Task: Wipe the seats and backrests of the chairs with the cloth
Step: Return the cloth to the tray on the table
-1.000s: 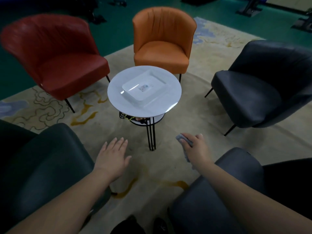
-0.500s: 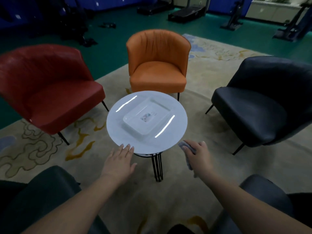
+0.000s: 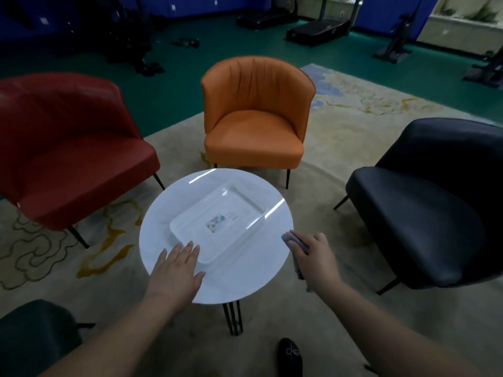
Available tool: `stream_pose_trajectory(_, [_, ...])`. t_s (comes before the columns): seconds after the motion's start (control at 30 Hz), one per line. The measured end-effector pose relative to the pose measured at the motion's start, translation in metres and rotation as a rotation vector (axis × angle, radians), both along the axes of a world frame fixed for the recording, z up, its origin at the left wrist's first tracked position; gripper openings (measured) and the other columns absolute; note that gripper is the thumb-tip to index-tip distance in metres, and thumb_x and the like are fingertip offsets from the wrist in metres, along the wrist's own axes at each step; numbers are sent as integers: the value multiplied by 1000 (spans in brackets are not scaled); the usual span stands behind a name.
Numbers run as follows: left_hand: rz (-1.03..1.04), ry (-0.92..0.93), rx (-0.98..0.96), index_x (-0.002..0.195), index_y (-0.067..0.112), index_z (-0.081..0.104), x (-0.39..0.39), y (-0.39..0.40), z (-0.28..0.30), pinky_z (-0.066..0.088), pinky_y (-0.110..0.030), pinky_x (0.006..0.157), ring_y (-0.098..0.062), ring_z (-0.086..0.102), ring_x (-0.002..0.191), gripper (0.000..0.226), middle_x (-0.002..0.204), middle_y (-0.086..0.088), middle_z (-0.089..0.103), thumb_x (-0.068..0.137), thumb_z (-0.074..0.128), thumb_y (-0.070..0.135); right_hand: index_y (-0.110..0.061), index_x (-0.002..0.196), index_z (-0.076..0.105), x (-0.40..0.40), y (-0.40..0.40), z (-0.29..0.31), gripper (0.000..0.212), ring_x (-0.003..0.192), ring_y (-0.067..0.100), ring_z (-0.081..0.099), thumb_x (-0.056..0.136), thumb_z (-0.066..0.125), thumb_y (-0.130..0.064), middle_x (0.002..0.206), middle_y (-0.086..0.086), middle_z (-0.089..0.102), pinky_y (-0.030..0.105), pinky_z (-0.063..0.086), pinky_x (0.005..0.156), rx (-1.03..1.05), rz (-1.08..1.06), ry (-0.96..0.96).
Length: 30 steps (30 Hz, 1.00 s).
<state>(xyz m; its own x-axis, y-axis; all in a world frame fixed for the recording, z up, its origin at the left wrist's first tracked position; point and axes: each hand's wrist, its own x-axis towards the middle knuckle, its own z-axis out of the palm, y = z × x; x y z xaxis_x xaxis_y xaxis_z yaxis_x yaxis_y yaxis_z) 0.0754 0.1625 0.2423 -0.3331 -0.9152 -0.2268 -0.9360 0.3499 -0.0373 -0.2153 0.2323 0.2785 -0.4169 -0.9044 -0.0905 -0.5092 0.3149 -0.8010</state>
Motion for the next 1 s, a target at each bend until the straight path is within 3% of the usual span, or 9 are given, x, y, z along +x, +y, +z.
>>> stream_pose_trajectory(0.13, [114,6,12,157,24,8,-42,-29,0,3,-41,121,-18,3,151,66,164,4,6,100,22,54,-36,118,63,-58,-56,3,25,75,4,56,95,52,-39,92,7,51,19,39,45,37,100,110])
stream_pose_trajectory(0.23, [205,1,38,157,24,4,-62,-39,3,2,-41,121,-19,1,151,66,164,4,2,100,20,54,-37,112,64,-84,-88,5,21,76,-12,51,95,53,-33,92,6,48,6,35,41,-3,161,101])
stream_pose_trajectory(0.33, [285,5,56,157,23,3,-71,-43,2,3,-42,121,-19,1,151,66,164,4,2,101,19,53,-36,114,63,-96,-117,-2,22,74,-20,47,95,51,-34,94,8,50,6,37,40,-3,240,106])
stream_pose_trajectory(0.53, [411,-3,83,157,22,4,-65,-55,-8,2,-41,121,-18,1,151,65,164,4,3,101,20,52,-41,110,61,-82,-167,-18,20,88,-7,46,96,48,-36,87,10,60,27,48,38,40,406,66])
stream_pose_trajectory(0.63, [455,-4,111,157,22,5,-56,-66,-20,2,-42,121,-18,1,151,65,164,3,5,101,21,52,-46,102,60,-69,-186,-20,20,69,1,58,96,49,-31,79,12,58,33,46,32,39,447,-9])
stream_pose_trajectory(0.7, [469,-5,130,157,22,5,-51,-76,-30,2,-42,120,-19,2,151,65,164,3,5,101,21,52,-42,103,62,-62,-199,-23,21,47,12,58,97,49,-27,76,14,58,32,45,29,54,471,-61])
stream_pose_trajectory(0.77, [490,5,146,157,22,6,-46,-85,-40,3,-42,120,-19,2,151,65,164,2,5,101,21,52,-39,103,62,-55,-212,-27,18,40,17,57,97,49,-28,75,16,59,35,48,31,72,516,-63])
stream_pose_trajectory(0.9, [522,36,190,157,22,6,-40,-102,-56,5,-42,121,-20,4,151,64,164,2,6,101,21,52,-29,97,63,-40,-240,-43,10,47,27,62,96,53,-30,80,17,62,40,56,45,142,601,-103])
stream_pose_trajectory(1.0, [555,74,222,157,24,8,-40,-109,-64,6,-41,121,-20,6,151,64,164,2,8,101,22,53,-28,102,61,-25,-261,-60,14,72,17,64,97,49,-33,101,13,59,24,51,63,185,631,-118])
